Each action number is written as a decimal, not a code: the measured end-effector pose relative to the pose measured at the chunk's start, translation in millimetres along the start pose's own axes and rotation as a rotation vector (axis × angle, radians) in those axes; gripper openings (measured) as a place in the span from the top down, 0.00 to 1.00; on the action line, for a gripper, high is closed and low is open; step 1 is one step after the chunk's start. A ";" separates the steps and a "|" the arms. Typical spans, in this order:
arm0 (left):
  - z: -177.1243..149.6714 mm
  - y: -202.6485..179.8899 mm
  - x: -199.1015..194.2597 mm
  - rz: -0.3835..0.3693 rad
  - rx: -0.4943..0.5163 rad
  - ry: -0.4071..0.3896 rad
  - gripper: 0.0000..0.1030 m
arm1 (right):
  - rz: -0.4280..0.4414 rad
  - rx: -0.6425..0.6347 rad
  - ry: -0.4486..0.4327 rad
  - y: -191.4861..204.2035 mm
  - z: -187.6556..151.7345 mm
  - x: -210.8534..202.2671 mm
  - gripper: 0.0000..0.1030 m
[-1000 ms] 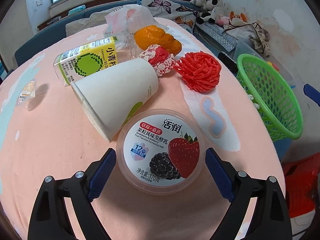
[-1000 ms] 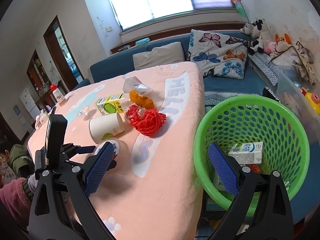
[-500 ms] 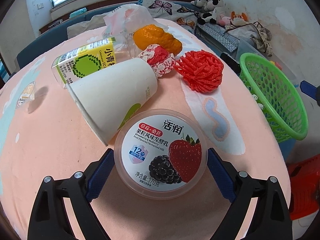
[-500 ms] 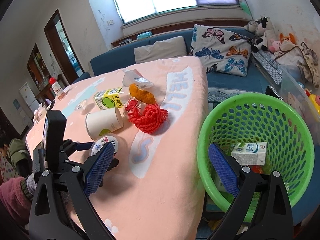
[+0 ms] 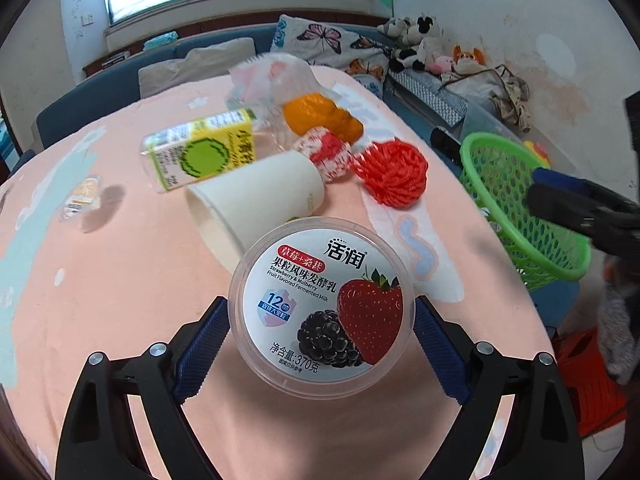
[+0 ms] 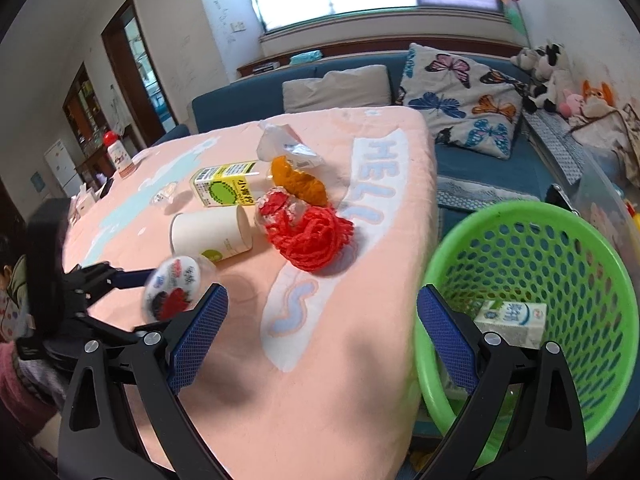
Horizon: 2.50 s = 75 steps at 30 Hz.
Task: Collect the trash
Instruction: 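Grasp the strawberry yogurt cup with the left tool while the right tool grasps the red mesh ball, then carry both items over the green basket and open both tools to drop them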
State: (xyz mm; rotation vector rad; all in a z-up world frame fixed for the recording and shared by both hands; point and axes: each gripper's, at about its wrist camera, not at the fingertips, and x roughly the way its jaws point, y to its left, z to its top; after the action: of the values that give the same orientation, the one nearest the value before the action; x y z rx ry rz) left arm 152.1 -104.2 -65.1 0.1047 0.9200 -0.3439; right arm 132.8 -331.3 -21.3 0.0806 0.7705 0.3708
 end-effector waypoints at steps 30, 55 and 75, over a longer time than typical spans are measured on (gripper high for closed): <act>31.3 55.4 -43.4 -0.024 -0.133 -0.082 0.15 | 0.002 0.004 0.120 0.6 22.5 109.0 0.52; 86.8 -59.6 -13.0 -0.197 0.021 -0.057 0.15 | -0.225 0.182 -0.036 -102.8 -13.2 -41.1 0.54; 115.5 -159.2 36.4 -0.273 0.171 0.010 0.15 | -0.356 0.309 -0.064 -160.3 -51.2 -82.4 0.24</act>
State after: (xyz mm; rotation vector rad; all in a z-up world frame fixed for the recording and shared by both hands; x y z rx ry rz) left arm 206.9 -289.9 -15.0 0.1377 0.9155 -0.6761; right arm 90.9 -513.4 -36.2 0.2401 0.7572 -0.0904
